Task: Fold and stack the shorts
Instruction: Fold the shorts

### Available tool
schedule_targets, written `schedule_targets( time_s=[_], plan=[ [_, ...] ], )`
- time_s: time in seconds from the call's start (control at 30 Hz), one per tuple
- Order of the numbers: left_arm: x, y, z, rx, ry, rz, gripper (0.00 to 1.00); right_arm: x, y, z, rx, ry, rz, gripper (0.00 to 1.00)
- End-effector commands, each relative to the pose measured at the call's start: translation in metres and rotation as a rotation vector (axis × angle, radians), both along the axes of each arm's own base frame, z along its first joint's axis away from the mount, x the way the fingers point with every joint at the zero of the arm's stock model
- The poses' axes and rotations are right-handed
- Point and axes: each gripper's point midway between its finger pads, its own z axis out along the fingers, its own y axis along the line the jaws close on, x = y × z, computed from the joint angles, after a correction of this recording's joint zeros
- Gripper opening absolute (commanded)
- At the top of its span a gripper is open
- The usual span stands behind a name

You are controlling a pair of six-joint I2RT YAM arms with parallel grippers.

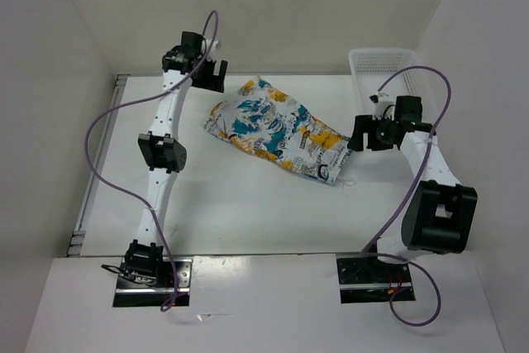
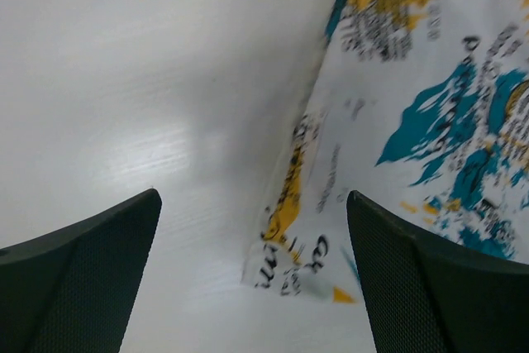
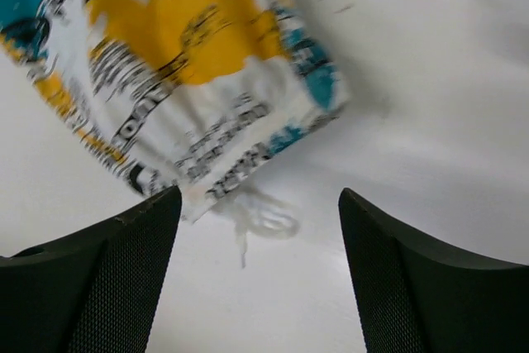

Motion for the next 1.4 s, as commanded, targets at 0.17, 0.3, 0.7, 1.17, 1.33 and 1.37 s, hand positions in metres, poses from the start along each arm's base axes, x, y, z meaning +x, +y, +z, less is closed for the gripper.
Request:
schedule_targets(
  time_s=[0.17, 0.3, 0.7, 1.17, 1.33, 1.37],
  plan=[
    [-0.036, 0.005, -0.028, -0.06, 0.188, -0.034, 1.0, -0.039, 0.052, -0.028, -0.194, 0.078, 0.306, 0.82],
    [-0.04, 0.006, -0.047, -0.115, 0.246, -0.049, 0.96, -0.053, 0.079, -0.054, -0.281, 0.105, 0.448, 0.83],
    [-0.113, 0.02, -0.089, -0.11, 0.551, -0.015, 0.3, -0.024, 0.12, -0.093, -0.475, 0.061, 0.703, 0.66],
    [-0.231, 0.064, -0.064, -0.118, 0.578, 0.078, 0.0, -0.035, 0.111, -0.088, -0.584, 0.019, 0.933, 0.0],
    [-0.292, 0.058, -0.05, -0.103, 0.59, 0.062, 0.26, -0.048, 0.122, -0.075, -0.543, -0.015, 0.968, 0.65],
    [-0.296, 0.058, -0.046, -0.103, 0.581, 0.061, 0.36, -0.049, 0.128, -0.066, -0.509, -0.031, 0.956, 0.68]
  ],
)
